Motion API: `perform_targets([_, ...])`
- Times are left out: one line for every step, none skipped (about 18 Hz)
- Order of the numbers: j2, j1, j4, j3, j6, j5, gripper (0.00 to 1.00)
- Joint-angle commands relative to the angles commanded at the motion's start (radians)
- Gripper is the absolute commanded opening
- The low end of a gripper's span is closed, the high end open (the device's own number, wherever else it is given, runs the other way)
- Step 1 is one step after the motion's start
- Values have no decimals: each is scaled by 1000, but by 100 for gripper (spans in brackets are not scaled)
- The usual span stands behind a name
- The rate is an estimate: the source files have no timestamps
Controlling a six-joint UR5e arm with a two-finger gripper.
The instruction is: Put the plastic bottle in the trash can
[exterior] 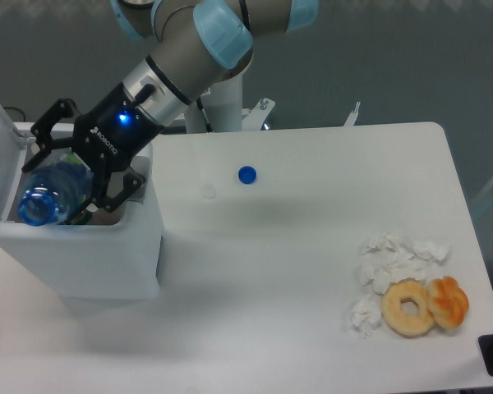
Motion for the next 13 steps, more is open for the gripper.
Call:
perform_targets([5,0,0,-6,0,0,99])
perform_targets([11,0,0,-9,0,0,99])
perform_targets([14,-2,0,-14,0,0,99])
perform_targets([20,0,0,-18,0,0,99])
perform_targets([21,0,-2,-18,-2,0,99])
perform_targets([23,2,0,-15,-2,0,100])
perform_targets([25,3,0,-6,-2,2,100])
perform_targets([28,9,0,4,0,2,100])
perform_targets([28,18,0,26,0,3,100])
perform_targets([28,29,-3,47,-2,11,100])
perform_targets([29,46,-3,61,-2,14,100])
perform_targets([28,69,-3,69,0,17,100])
perform_targets([26,96,-5,77,0,21,100])
